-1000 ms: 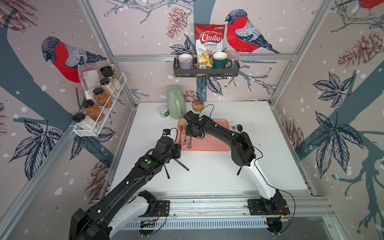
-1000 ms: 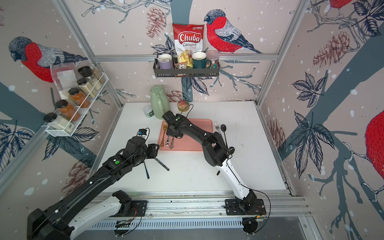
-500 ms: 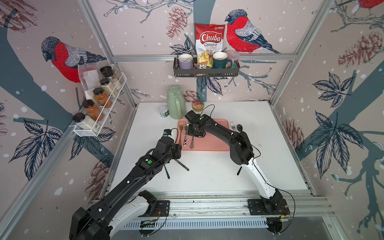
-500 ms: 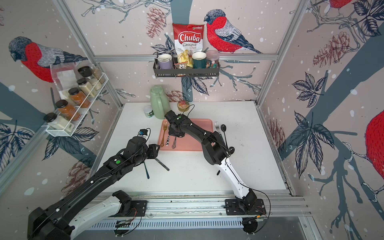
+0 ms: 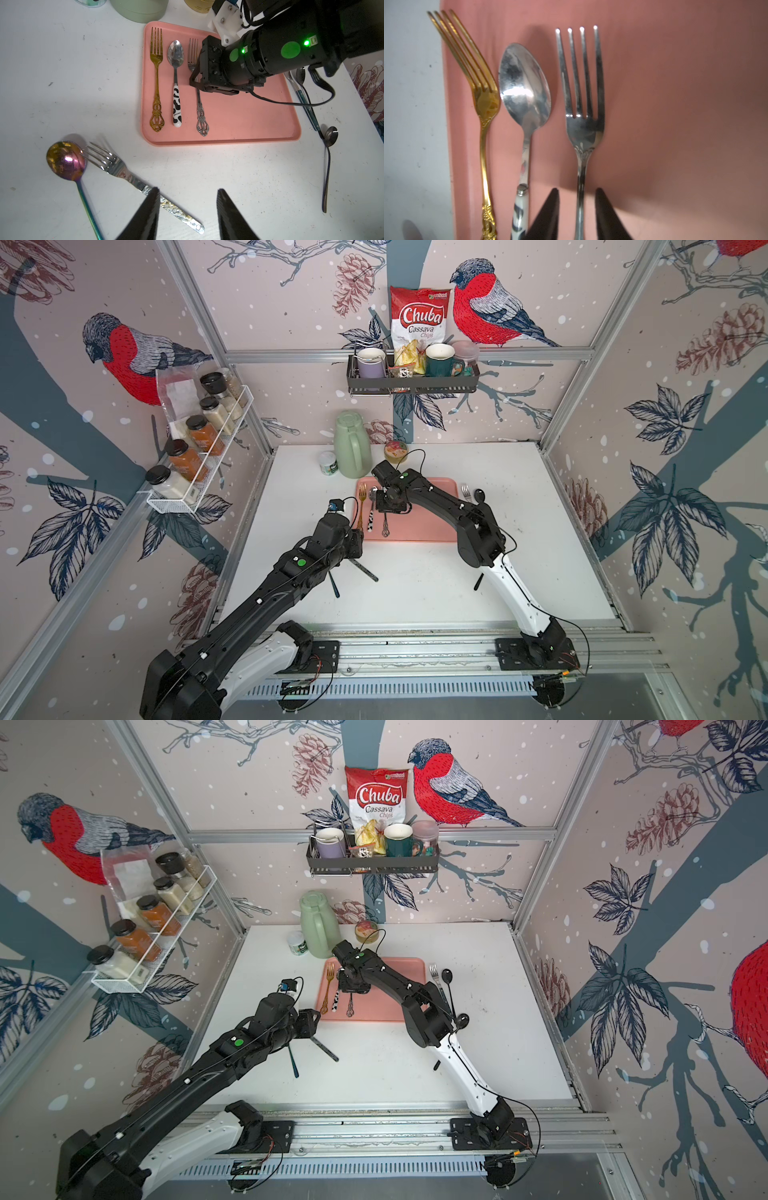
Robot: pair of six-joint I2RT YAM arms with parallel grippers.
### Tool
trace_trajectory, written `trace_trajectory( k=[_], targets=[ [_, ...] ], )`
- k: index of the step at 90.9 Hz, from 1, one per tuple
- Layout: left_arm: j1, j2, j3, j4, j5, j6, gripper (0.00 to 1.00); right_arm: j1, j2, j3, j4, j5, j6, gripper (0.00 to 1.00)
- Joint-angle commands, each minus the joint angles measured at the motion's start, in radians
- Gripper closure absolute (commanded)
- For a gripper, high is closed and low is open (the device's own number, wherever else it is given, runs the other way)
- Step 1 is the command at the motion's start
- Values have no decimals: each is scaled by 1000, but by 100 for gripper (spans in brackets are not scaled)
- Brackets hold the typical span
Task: Set the spoon and fork side by side
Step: Place the fork on the tray.
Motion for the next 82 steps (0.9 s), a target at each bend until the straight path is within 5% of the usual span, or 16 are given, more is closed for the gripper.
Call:
trace_trajectory(
  k=[1, 47, 62, 82],
  targets=[
    [-2, 7, 5, 26, 10, 17, 54, -16, -27, -16, -10, -19, -20, 57],
    [-2, 91, 22, 12, 21, -22, 52, -59, -455, -391, 82, -17, -18, 56],
    [-2, 201, 78, -31, 107, -27, 49, -49, -631, -607, 176, -24, -1, 57],
    [-2, 195, 93, -130, -65, -119, 46, -46, -858, -870, 229, -1, 15, 56]
  ],
)
